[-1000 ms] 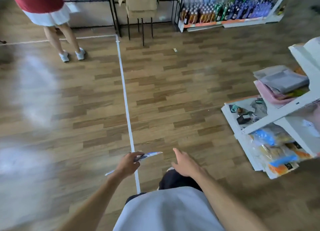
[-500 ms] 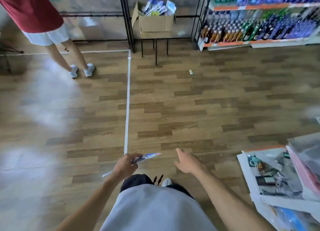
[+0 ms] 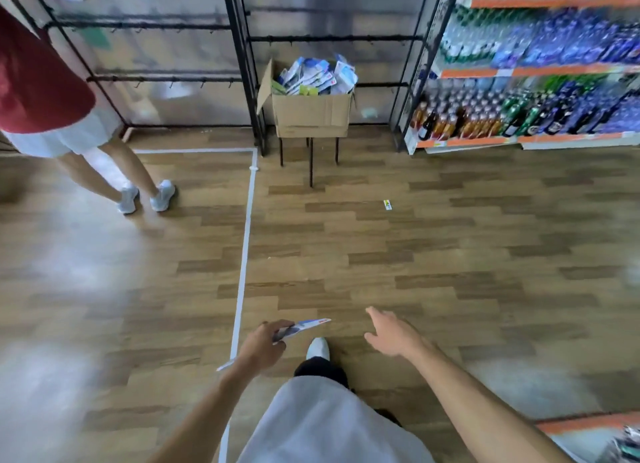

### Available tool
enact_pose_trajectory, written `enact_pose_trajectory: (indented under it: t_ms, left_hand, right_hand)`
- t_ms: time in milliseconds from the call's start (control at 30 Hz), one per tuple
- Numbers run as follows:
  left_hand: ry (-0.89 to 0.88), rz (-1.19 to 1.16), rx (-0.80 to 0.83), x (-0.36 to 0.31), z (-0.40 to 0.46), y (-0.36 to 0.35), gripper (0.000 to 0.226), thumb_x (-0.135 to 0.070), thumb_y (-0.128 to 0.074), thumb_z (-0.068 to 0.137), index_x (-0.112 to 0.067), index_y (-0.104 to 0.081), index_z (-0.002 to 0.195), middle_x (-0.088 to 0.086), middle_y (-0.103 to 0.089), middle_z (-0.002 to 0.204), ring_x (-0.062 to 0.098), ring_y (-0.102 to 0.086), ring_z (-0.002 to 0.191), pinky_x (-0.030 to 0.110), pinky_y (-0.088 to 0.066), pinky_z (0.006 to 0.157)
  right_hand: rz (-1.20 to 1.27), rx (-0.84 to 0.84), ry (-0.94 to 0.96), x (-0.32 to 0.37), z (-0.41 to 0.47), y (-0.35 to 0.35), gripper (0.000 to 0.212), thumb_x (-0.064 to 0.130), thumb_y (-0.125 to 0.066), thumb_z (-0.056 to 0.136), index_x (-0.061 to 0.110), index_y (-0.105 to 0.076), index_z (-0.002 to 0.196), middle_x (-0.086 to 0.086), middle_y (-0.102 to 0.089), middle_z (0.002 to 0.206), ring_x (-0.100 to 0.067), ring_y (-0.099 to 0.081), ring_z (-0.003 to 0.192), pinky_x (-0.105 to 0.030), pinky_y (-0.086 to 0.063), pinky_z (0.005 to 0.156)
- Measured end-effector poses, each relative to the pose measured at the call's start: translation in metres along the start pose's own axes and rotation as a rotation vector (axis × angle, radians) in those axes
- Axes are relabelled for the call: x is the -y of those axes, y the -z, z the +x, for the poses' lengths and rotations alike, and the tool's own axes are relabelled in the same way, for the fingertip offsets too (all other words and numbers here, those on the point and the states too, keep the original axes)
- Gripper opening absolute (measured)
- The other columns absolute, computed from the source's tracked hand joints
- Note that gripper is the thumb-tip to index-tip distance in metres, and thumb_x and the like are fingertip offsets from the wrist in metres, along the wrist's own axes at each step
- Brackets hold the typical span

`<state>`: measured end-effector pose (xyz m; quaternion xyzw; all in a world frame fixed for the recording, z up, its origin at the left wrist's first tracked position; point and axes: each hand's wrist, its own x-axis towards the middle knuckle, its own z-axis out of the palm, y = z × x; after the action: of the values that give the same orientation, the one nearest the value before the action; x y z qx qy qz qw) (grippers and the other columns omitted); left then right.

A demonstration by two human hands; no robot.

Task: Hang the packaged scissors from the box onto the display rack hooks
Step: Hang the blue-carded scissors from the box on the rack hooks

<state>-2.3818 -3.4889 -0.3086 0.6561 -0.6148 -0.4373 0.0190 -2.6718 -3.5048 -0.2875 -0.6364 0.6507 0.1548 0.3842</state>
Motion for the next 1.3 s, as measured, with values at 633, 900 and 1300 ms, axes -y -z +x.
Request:
enact_pose_trajectory:
  t_ms: [633, 900, 1300]
  left_hand:
    - [-0.032, 0.046, -0.056, -0.28, 0.449, 0.176, 0.057, -0.022, -0.049, 0.073, -0.036, -0.063, 0.126, 0.0, -0.065, 0.112, 0.024, -0.064, 0.102, 0.033, -0.053, 0.082]
    - [0.054, -0.035, -0.203, -0.328, 0.56, 0.261, 0.057, -0.007, -0.056, 0.082, -0.039, -0.06, 0.129, 0.003, -0.058, 0.116, 0.026, -0.059, 0.109, 0.031, -0.046, 0.086]
    - [0.011, 0.004, -0.114, -0.288, 0.776, 0.438, 0.055, 0.001, -0.06, 0.082, -0.026, -0.062, 0.13, 0.004, -0.055, 0.105, 0.029, -0.054, 0.113, 0.021, -0.034, 0.078]
  right_hand:
    - [-0.072, -0.043, -0.009, -0.117, 0.322, 0.424, 0.063, 0.032, -0.051, 0.1, 0.011, -0.026, 0.153, -0.016, -0.041, 0.152, -0.031, -0.044, 0.137, -0.039, -0.041, 0.106]
    - [-0.189, -0.057, 0.139, -0.064, 0.465, 0.593, 0.061, 0.036, -0.05, 0.1, 0.016, -0.026, 0.153, -0.012, -0.041, 0.152, -0.03, -0.049, 0.131, -0.038, -0.043, 0.097]
    - [-0.078, -0.004, 0.04, 0.057, 0.65, 0.674, 0.06, 0.031, -0.049, 0.1, 0.009, -0.028, 0.151, -0.02, -0.04, 0.149, -0.032, -0.045, 0.134, -0.037, -0.038, 0.105]
